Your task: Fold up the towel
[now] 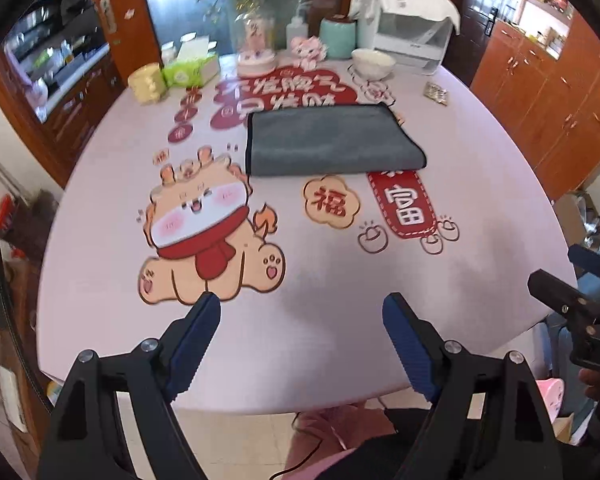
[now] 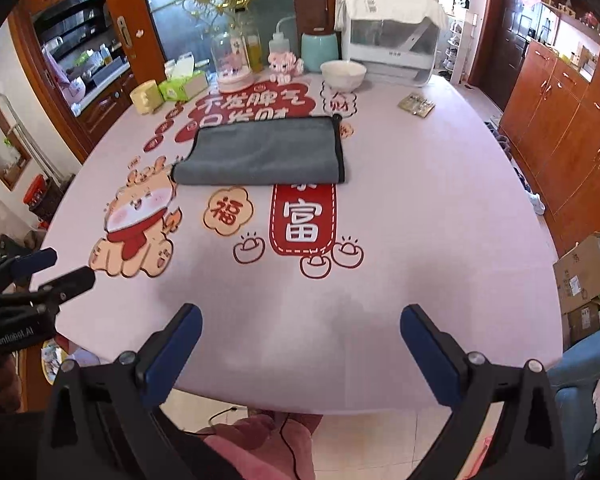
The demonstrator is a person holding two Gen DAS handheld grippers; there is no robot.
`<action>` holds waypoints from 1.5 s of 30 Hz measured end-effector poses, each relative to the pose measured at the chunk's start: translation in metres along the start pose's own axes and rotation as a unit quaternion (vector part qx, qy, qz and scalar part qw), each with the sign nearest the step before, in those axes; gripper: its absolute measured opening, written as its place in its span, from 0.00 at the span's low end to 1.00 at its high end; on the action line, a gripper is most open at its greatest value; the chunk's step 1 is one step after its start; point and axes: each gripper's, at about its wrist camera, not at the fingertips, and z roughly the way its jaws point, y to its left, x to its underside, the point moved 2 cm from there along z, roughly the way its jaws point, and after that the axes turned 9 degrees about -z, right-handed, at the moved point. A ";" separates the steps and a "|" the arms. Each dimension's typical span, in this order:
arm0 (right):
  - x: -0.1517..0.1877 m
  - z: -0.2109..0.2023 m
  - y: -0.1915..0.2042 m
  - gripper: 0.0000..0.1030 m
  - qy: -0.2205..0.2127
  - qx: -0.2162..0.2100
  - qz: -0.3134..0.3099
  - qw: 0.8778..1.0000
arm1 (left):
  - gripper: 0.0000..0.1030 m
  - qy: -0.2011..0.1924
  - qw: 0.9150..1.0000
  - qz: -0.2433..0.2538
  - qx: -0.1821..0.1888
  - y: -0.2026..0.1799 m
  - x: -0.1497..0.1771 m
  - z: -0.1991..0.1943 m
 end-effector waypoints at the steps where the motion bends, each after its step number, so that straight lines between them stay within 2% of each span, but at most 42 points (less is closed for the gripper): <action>1: -0.001 -0.005 -0.001 0.97 -0.002 -0.001 0.003 1.000 | 0.80 -0.004 1.000 0.005 -0.003 -0.004 -0.001 -0.006; 6: -0.006 -0.038 -0.002 0.97 -0.028 -0.017 0.020 0.999 | 0.80 -0.029 1.000 0.001 0.008 -0.017 -0.005 -0.034; 10: -0.004 -0.057 0.006 0.97 -0.032 -0.032 0.020 0.999 | 0.80 -0.034 0.999 -0.004 -0.003 -0.024 -0.003 -0.044; 14: 0.003 -0.069 0.012 0.98 -0.041 -0.024 0.017 0.999 | 0.80 -0.039 0.999 -0.028 -0.005 -0.024 0.006 -0.051; 21: 0.017 -0.076 0.020 1.00 -0.066 -0.020 0.026 0.997 | 0.81 -0.085 0.994 -0.063 -0.029 -0.014 0.021 -0.067; 22: 0.018 -0.076 0.021 1.00 -0.067 -0.018 0.028 0.997 | 0.83 -0.091 0.993 -0.069 -0.032 -0.011 0.022 -0.069; 24: 0.018 -0.076 0.023 1.00 -0.069 -0.013 0.021 0.997 | 0.93 -0.103 0.991 -0.081 -0.040 -0.006 0.024 -0.074; 27: 0.018 -0.080 0.027 1.00 -0.082 -0.011 0.014 0.996 | 1.00 -0.114 0.988 -0.090 -0.046 -0.002 0.027 -0.078; 31: 0.019 -0.080 0.031 1.00 -0.086 -0.009 0.010 0.996 | 1.00 -0.124 0.987 -0.092 -0.046 0.000 0.031 -0.083; 40: 0.022 -0.079 0.031 1.00 -0.087 0.000 0.024 0.996 | 1.00 -0.175 0.979 -0.088 -0.064 -0.003 0.032 -0.098; 45: 0.022 -0.078 0.030 1.00 -0.085 0.000 0.025 0.996 | 1.00 -0.180 0.979 -0.075 -0.056 -0.008 0.030 -0.098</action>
